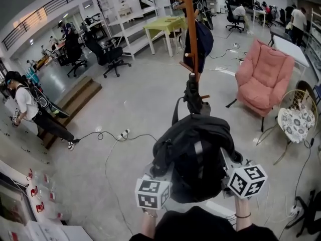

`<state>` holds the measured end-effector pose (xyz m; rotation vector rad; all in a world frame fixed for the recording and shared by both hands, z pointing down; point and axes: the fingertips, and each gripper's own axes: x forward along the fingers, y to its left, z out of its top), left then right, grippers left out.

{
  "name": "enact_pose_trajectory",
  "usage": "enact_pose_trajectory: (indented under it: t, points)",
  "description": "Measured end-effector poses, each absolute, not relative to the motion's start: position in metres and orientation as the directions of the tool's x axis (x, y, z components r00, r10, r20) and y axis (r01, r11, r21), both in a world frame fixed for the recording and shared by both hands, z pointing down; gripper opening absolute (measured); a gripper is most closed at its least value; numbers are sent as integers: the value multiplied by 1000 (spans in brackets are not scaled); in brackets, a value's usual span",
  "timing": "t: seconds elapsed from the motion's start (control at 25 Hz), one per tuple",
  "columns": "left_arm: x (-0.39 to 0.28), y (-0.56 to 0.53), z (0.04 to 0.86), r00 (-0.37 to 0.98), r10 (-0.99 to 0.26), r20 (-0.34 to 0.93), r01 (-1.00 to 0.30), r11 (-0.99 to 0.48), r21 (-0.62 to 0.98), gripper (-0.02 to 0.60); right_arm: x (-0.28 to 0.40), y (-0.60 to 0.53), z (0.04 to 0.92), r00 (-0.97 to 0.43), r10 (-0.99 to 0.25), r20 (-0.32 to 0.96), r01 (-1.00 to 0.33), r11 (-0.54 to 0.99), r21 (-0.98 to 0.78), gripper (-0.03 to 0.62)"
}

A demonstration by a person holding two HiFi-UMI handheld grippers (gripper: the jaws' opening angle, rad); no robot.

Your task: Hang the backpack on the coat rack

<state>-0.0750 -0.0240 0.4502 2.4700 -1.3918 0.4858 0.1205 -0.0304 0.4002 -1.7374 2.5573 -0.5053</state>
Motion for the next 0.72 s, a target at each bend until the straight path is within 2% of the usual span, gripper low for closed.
enact_pose_trajectory:
  t: [0.72]
  points:
    - [-110,-141,444,610,-687,395,-756,-654,29,115,83,-115,395,-238,-962,136,-946,198,-258,29]
